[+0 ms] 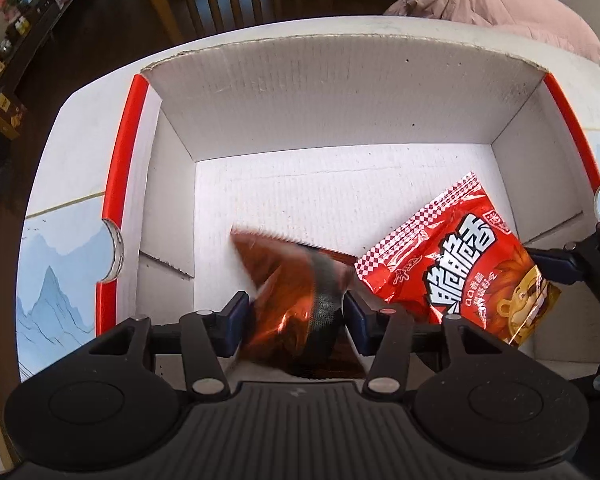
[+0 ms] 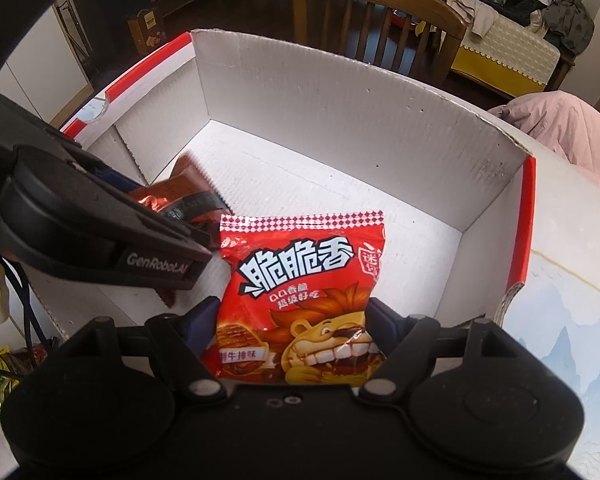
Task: Organize snacks
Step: 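Open both tools to drop the snacks into the box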
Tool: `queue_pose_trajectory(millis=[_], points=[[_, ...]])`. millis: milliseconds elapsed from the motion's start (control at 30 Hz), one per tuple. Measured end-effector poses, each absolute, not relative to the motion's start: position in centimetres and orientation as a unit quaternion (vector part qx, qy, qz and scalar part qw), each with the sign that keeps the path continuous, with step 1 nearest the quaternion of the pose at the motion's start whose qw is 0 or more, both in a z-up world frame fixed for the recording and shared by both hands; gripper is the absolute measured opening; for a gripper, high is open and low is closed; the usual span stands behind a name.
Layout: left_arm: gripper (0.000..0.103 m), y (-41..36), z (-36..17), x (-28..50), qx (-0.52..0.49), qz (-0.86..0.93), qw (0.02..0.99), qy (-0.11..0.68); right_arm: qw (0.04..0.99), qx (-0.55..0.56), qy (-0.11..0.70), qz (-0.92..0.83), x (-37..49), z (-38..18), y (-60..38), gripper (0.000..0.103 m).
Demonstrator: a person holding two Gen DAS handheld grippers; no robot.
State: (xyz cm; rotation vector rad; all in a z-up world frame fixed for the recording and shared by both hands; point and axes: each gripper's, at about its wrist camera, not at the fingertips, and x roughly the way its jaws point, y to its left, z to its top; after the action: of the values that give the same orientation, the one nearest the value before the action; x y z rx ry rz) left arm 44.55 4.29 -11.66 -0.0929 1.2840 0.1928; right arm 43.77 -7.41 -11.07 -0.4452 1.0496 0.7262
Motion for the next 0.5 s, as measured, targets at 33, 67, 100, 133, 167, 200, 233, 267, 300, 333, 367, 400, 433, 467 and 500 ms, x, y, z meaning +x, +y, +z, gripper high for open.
queue_pose_trajectory(millis=[33, 67, 100, 133, 167, 200, 233, 267, 300, 333, 367, 400, 433, 467, 500], points=[[0.053, 4.3, -11.6, 44.5, -0.045, 0.091, 0.796, 0.597, 0.779, -0.207, 0.487, 0.336, 43.6, -11.1, -7.4, 0.078], [0.055, 4.3, -11.5, 44.4, -0.046, 0.092, 0.796, 0.596, 0.779, -0.208, 0.485, 0.338, 43.7, -11.1, -7.4, 0.078], [0.057, 4.2, -11.3, 44.3, -0.046, 0.092, 0.797, 0.595, 0.78, -0.207, 0.483, 0.34, 43.7, -11.1, -7.5, 0.078], [0.057, 4.2, -11.1, 44.2, -0.045, 0.092, 0.799, 0.593, 0.781, -0.206, 0.479, 0.342, 43.6, -10.9, -7.5, 0.08], [0.058, 4.2, -10.8, 44.0, -0.046, 0.091, 0.801, 0.59, 0.782, -0.204, 0.477, 0.345, 43.6, -10.9, -7.6, 0.081], [0.058, 4.2, -10.5, 43.8, -0.05, 0.091, 0.803, 0.587, 0.783, -0.202, 0.474, 0.347, 43.6, -10.7, -7.6, 0.081], [0.058, 4.3, -10.3, 43.6, -0.055, 0.091, 0.805, 0.584, 0.784, -0.201, 0.472, 0.349, 43.5, -10.6, -7.7, 0.083], [0.058, 4.4, -9.9, 43.2, -0.059, 0.091, 0.807, 0.58, 0.785, -0.198, 0.47, 0.351, 43.4, -10.4, -7.7, 0.084], [0.058, 4.6, -9.6, 42.9, -0.062, 0.09, 0.81, 0.576, 0.788, -0.195, 0.467, 0.351, 43.4, -10.1, -7.8, 0.087], [0.058, 4.6, -9.2, 42.5, -0.065, 0.09, 0.813, 0.572, 0.791, -0.192, 0.464, 0.35, 43.3, -9.8, -8.0, 0.088], [0.058, 4.5, -8.8, 42.2, -0.066, 0.09, 0.816, 0.567, 0.793, -0.189, 0.461, 0.351, 43.1, -9.5, -8.1, 0.088], [0.058, 4.5, -8.3, 41.9, -0.067, 0.089, 0.819, 0.563, 0.795, -0.187, 0.458, 0.35, 43.0, -9.1, -8.3, 0.088], [0.058, 4.5, -7.9, 41.5, -0.067, 0.087, 0.823, 0.558, 0.798, -0.183, 0.456, 0.348, 42.9, -8.7, -8.6, 0.088], [0.058, 4.6, -7.5, 41.1, -0.068, 0.086, 0.826, 0.554, 0.801, -0.178, 0.455, 0.346, 42.8, -8.4, -8.8, 0.089], [0.058, 4.7, -7.0, 40.7, -0.071, 0.086, 0.829, 0.549, 0.803, -0.173, 0.455, 0.344, 42.7, -8.0, -9.1, 0.089]])
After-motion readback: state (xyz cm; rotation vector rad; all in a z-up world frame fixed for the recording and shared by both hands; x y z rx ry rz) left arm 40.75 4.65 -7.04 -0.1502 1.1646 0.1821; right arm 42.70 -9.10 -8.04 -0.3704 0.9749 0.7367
